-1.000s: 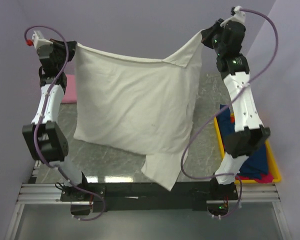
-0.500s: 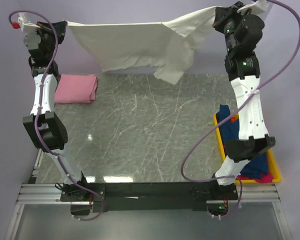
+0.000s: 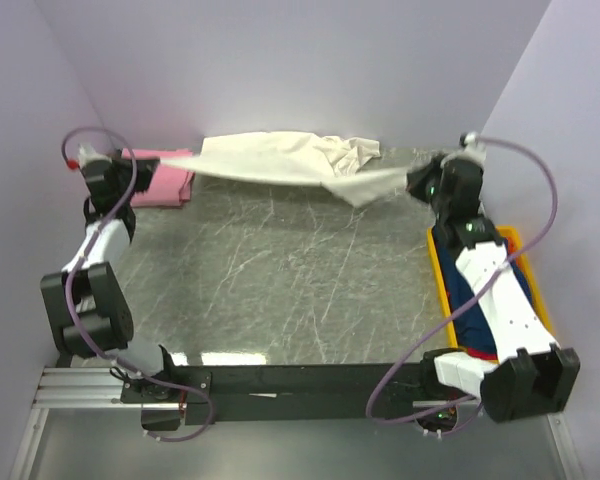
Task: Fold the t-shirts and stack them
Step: Flatten the tshirt out
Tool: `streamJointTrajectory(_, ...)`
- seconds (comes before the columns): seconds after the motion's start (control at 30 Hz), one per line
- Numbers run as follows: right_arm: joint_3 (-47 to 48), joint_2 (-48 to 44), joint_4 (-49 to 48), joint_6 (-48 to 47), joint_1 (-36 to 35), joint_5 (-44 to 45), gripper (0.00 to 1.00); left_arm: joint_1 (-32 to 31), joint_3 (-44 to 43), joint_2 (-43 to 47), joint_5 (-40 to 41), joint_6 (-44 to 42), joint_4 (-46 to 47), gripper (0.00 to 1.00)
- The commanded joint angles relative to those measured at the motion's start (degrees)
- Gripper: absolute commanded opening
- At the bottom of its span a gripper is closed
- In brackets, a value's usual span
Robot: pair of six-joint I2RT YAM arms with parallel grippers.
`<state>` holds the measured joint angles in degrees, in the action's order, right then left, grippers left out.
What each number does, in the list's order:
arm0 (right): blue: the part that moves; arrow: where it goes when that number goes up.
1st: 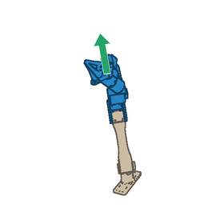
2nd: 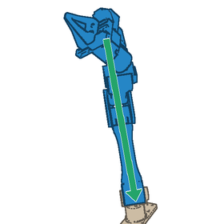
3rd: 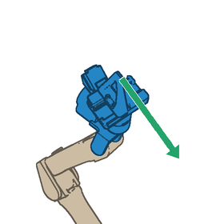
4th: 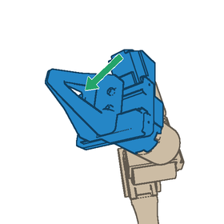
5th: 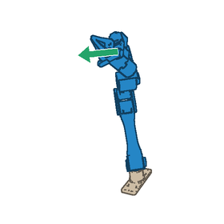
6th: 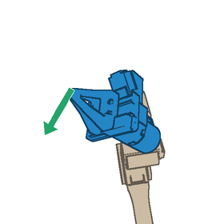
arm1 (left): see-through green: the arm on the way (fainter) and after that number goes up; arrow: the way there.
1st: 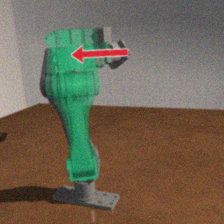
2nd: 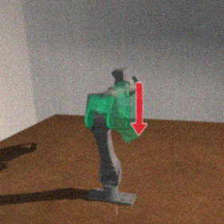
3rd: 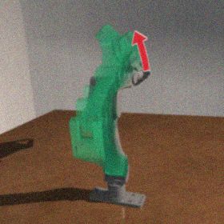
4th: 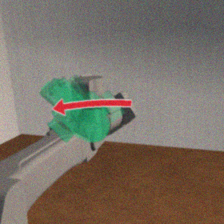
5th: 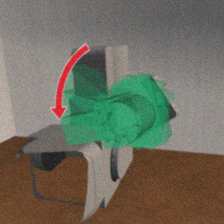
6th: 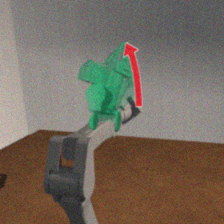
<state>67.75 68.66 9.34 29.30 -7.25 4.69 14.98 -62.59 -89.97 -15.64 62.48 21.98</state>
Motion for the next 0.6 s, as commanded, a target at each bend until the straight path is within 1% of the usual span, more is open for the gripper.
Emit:
streamJointTrajectory(0.0,-11.4,-11.1,2.9,4.6,0.0,-0.4,0.00,0.8,9.1,8.6,5.5,2.2,-3.7,0.01)
streamJointTrajectory(0.03,-13.8,-12.9,3.9,5.3,0.0,-1.6,0.00,0.8,11.2,11.4,7.5,3.0,-5.5,0.01)
streamJointTrajectory(0.07,-16.2,-14.8,5.1,5.7,0.0,-1.6,0.00,1.0,14.5,12.8,8.6,3.2,-10.5,0.01)
streamJointTrajectory(0.1,-20.2,-18.1,8.0,6.1,-0.4,-1.4,0.00,1.0,15.9,14.1,9.8,3.4,-13.7,0.01)
streamJointTrajectory(0.13,-22.1,-19.9,9.5,7.0,-0.5,-1.8,0.00,1.0,17.1,16.8,11.7,4.4,-16.5,0.01)
streamJointTrajectory(0.17,-24.0,-21.6,10.6,7.4,-0.7,-2.7,0.00,0.9,20.9,18.4,13.9,4.8,-18.5,0.01)
streamJointTrajectory(0.2,-27.6,-25.0,13.0,8.4,-0.8,-3.0,0.00,0.9,22.8,20.1,15.4,5.2,-21.2,0.01)
streamJointTrajectory(0.23,-29.4,-26.8,13.8,9.9,-1.2,-3.8,0.00,1.0,24.7,23.8,15.5,5.8,-21.8,0.01)
streamJointTrajectory(0.27,-31.1,-28.5,14.3,10.7,-1.5,-5.9,0.00,0.9,28.6,25.6,17.8,5.8,-21.9,0.01)
streamJointTrajectory(0.3,-33.4,-31.2,15.7,11.5,-2.0,-6.3,0.00,1.0,30.3,29.2,18.6,6.0,-23.6,0.01)
streamJointTrajectory(0.33,-34.4,-32.4,16.3,12.6,-3.2,-6.4,0.00,1.0,31.7,30.7,19.3,5.8,-24.0,0.01)
streamJointTrajectory(0.4,-35.2,-33.9,17.5,13.4,-5.0,-5.2,0.00,1.0,34.4,33.6,20.6,5.3,-24.5,0.01)
streamJointTrajectory(0.47,-34.8,-33.2,17.3,13.9,-6.9,-3.7,0.00,1.0,34.9,33.9,21.3,5.0,-24.7,0.01)
streamJointTrajectory(0.57,-31.4,-27.3,15.8,12.9,-8.0,-1.3,0.00,0.9,33.3,31.0,20.9,4.8,-23.5,0.01)
